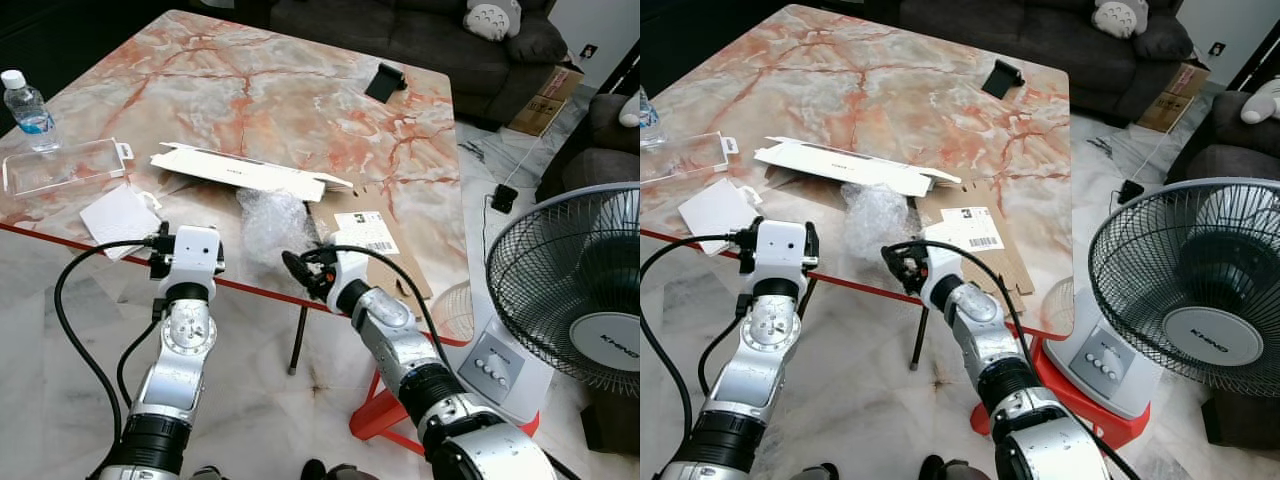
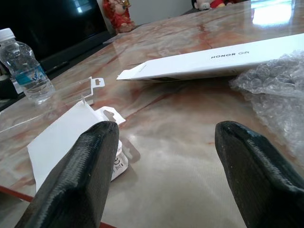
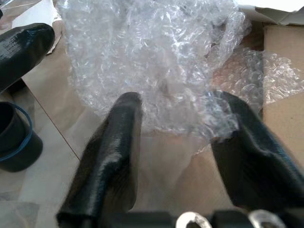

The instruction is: Picking trash to rubbish bin

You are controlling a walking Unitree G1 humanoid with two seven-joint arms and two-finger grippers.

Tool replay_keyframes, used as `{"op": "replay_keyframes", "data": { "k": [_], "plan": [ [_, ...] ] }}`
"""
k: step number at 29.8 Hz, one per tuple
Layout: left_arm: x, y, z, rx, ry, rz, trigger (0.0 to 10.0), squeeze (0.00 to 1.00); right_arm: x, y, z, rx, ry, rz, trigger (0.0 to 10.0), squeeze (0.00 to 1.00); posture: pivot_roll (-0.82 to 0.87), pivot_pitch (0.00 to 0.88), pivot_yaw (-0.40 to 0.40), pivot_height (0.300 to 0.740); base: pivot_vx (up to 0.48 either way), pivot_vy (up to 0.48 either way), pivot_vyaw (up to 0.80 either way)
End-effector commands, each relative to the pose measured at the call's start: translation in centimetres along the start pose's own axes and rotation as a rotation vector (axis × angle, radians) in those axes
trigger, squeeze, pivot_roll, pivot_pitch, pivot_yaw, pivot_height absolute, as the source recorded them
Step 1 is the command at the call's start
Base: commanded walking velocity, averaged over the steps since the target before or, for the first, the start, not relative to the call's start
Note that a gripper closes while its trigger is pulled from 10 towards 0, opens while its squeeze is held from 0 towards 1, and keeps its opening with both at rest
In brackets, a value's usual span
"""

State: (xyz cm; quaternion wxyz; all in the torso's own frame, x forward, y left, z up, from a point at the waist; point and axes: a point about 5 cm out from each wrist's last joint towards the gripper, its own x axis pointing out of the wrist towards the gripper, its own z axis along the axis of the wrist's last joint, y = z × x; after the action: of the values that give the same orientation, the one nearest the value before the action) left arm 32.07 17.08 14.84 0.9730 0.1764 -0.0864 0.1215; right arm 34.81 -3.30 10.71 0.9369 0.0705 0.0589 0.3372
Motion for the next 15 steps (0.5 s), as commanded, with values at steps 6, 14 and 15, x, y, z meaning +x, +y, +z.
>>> {"op": "replay_keyframes", "data": {
  "k": [6,14,15],
  "plan": [
    [0.2,-0.8,0.7,-0.016,-0.021,-0.023,10.0,0.00,-0.1,0.0,0.3,-0.001,-0.036,0.004,0.0,0.00,0.08,0.151,-0.197,0.740,0.000,0.000,0.00],
    [0.3,-1.0,0.8,-0.024,-0.025,-0.024,10.0,0.00,-0.3,-0.5,1.4,-0.013,-0.086,0.009,0.0,0.00,0.07,0.146,-0.194,0.740,0.000,0.000,0.00],
    [0.3,-1.0,0.8,-0.025,-0.025,-0.024,10.0,0.00,-0.3,-0.6,1.4,-0.015,-0.087,0.008,0.0,0.00,0.07,0.146,-0.194,0.740,0.000,0.000,0.00]
  ]
}}
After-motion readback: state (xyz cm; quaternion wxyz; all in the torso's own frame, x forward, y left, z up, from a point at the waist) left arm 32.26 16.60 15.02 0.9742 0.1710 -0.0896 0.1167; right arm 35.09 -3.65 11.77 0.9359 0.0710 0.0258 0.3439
